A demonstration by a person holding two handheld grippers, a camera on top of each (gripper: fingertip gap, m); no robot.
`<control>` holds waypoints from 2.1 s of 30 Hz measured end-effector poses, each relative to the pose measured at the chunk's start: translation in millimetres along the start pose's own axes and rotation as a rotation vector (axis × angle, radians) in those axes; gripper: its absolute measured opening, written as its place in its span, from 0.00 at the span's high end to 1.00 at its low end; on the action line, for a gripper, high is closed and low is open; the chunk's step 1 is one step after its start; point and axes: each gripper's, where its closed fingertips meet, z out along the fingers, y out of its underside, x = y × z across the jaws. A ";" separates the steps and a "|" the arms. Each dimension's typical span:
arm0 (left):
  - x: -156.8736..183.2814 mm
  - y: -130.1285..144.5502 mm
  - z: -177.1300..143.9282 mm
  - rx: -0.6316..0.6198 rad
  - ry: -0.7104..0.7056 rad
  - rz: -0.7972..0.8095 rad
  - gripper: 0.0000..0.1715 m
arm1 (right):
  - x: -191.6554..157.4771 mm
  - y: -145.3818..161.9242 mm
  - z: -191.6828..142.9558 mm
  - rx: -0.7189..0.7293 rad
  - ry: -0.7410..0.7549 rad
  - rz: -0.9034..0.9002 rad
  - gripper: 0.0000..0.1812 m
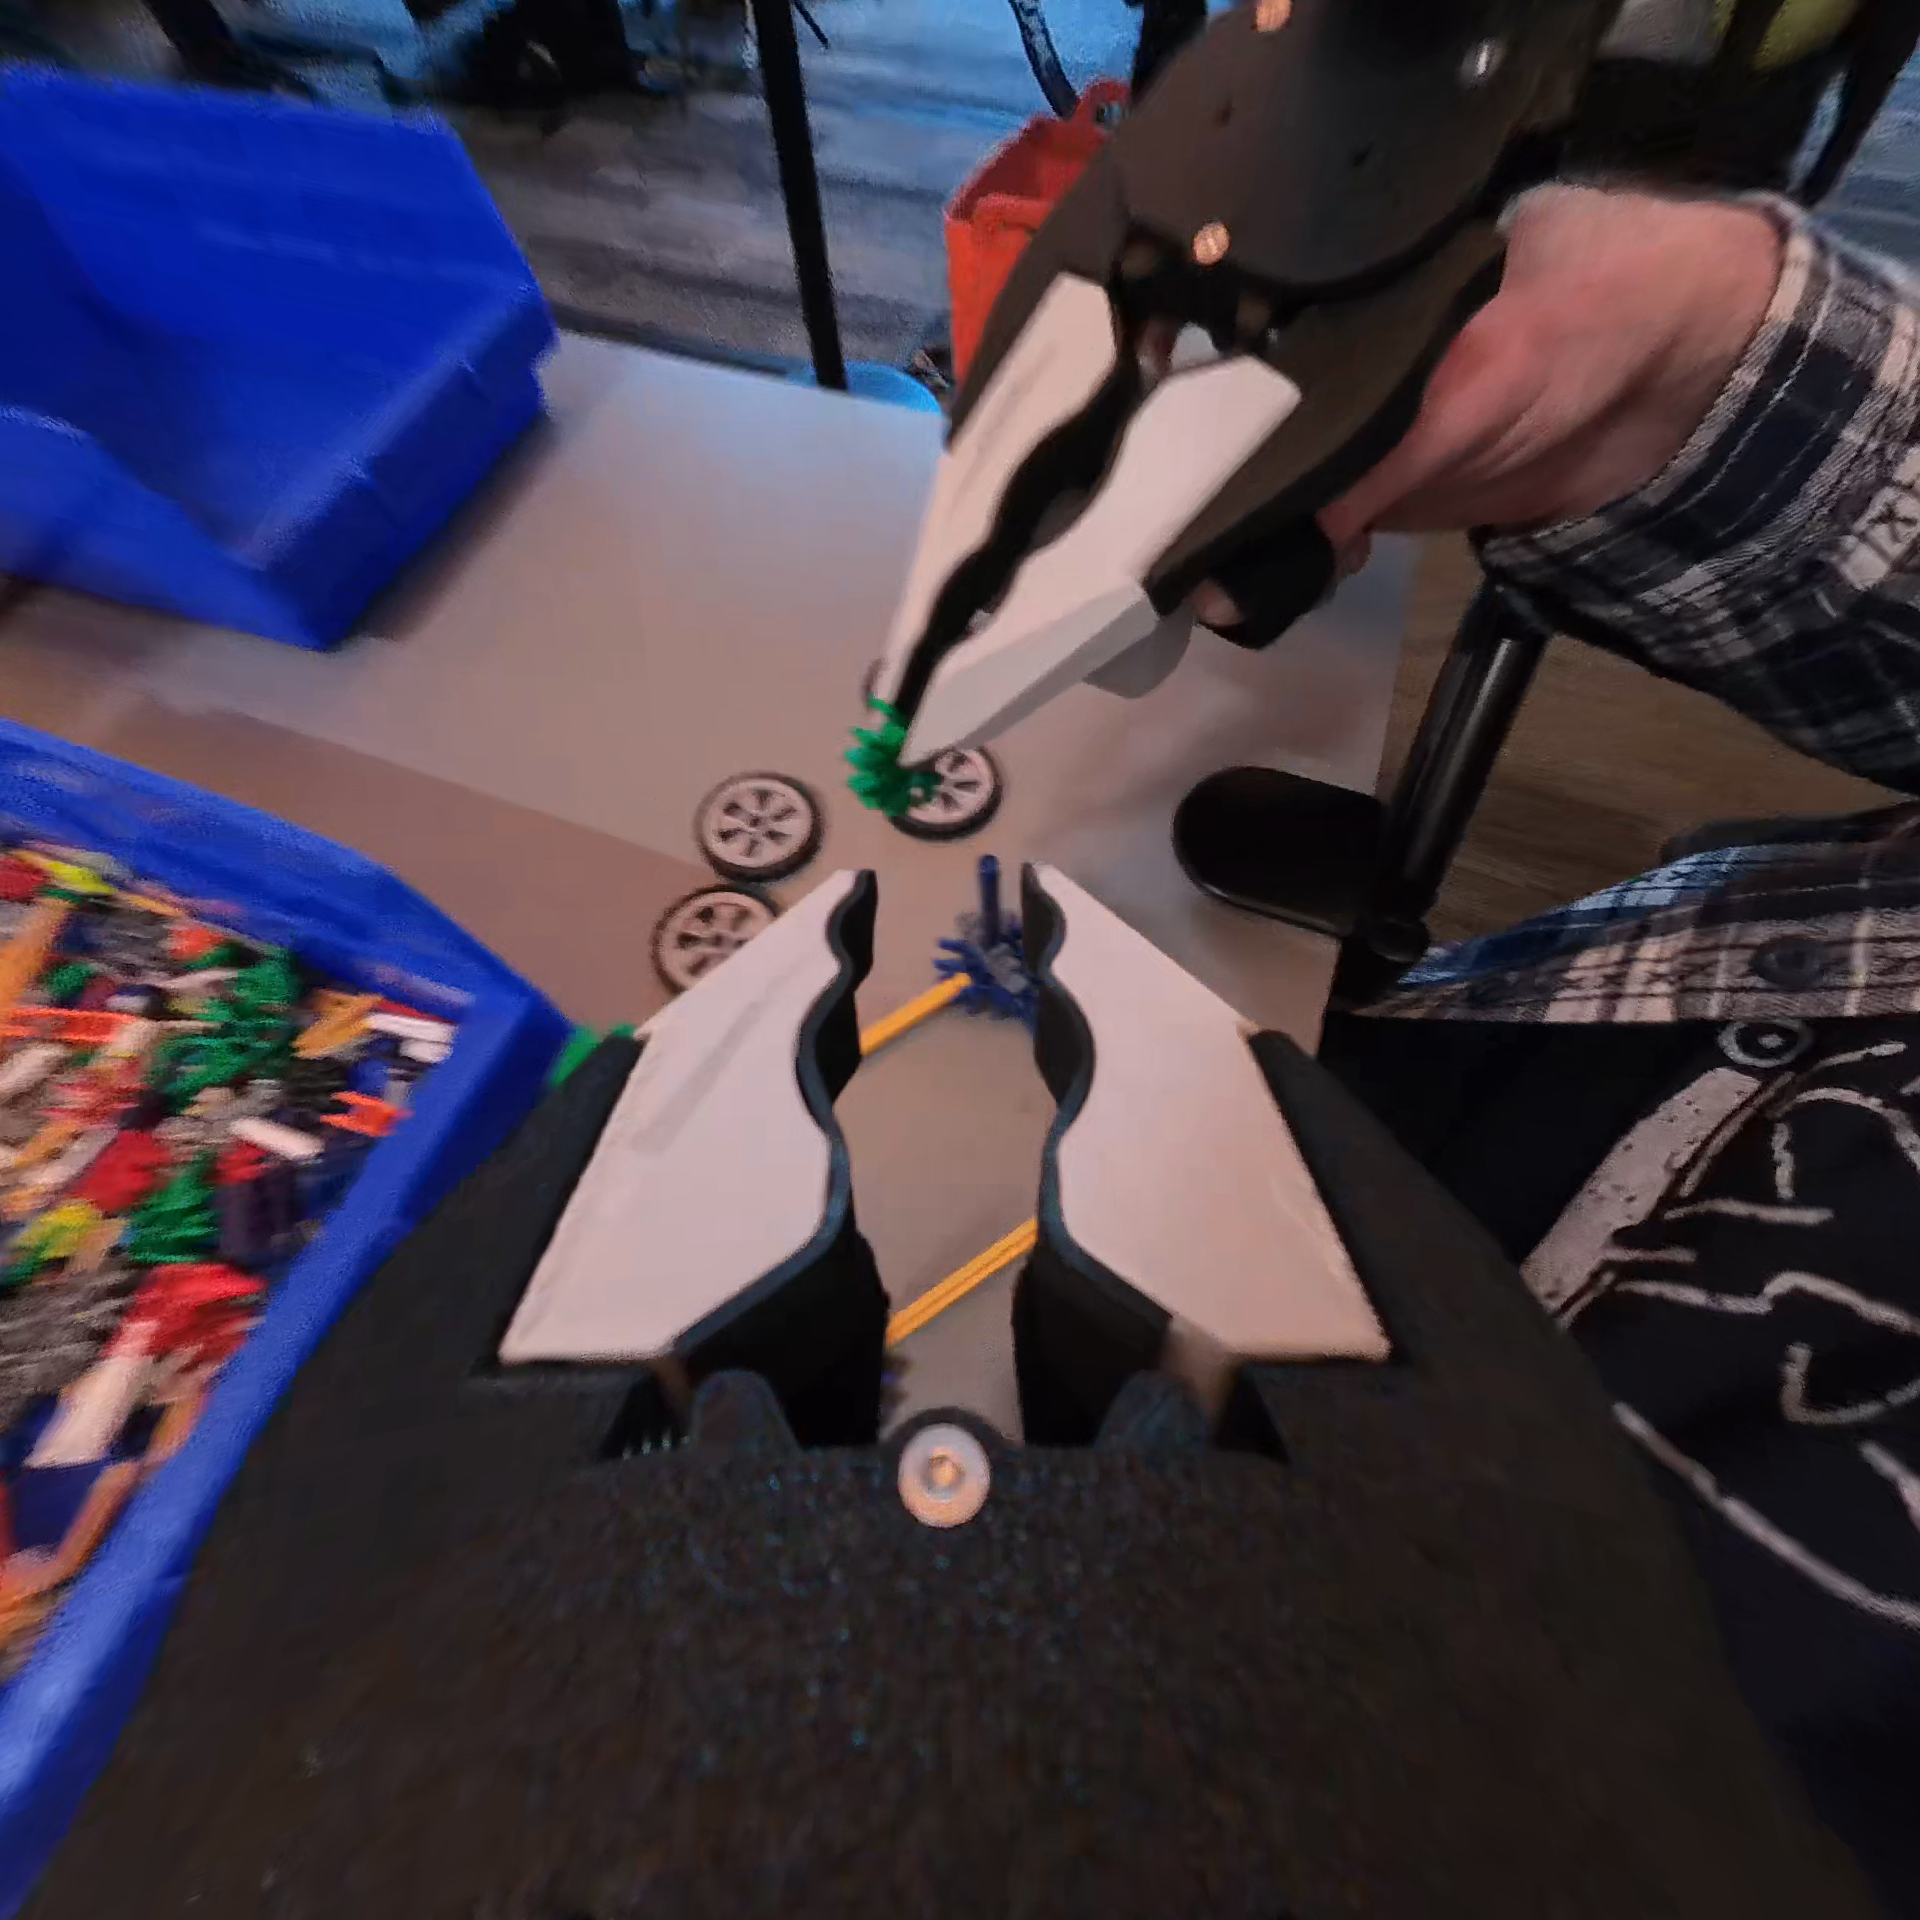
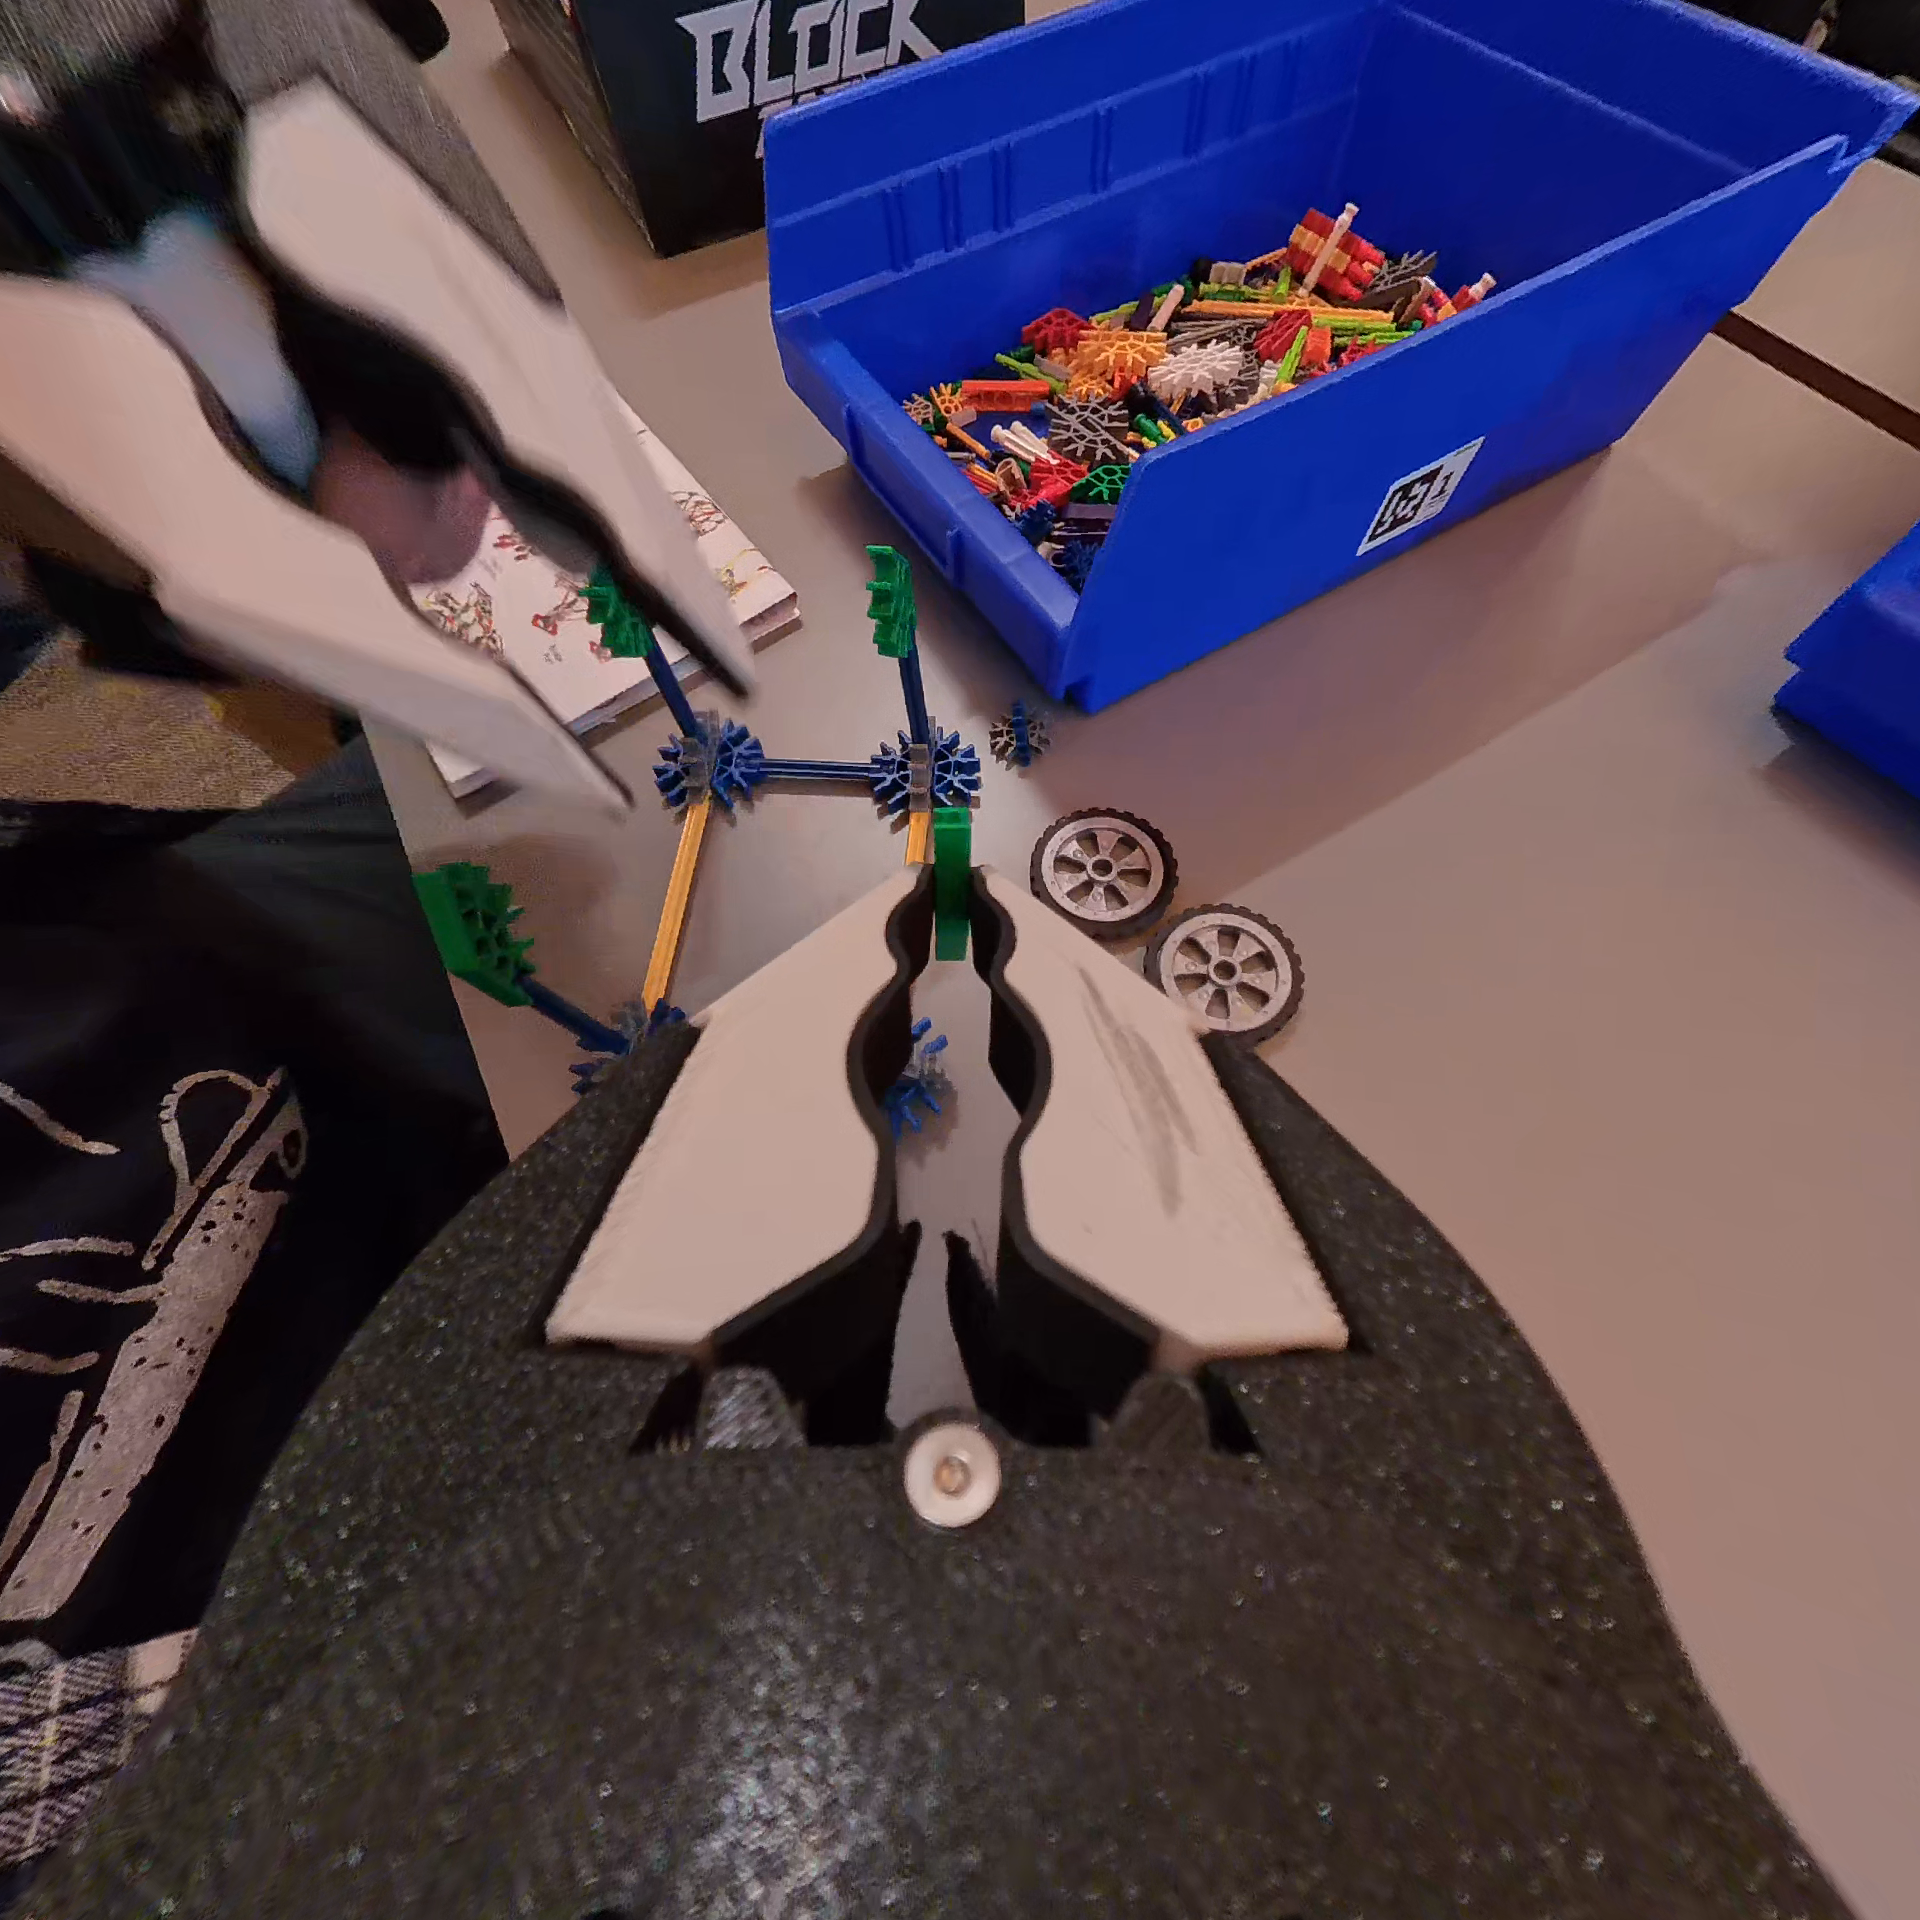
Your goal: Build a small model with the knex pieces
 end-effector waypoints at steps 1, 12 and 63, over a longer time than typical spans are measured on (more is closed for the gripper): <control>-8.3 -5.3 -10.5 0.021 -0.023 0.039 0.83 | 0.2 0.0 -1.4 0.002 0.001 -0.001 0.97; -39.0 43.0 -33.8 -0.060 0.137 -0.142 0.74 | 1.9 1.6 -7.1 0.020 -0.003 0.006 0.97; 2.5 9.0 60.1 -0.282 0.219 0.419 0.91 | -9.6 17.4 -3.1 -0.067 -0.097 -0.084 0.97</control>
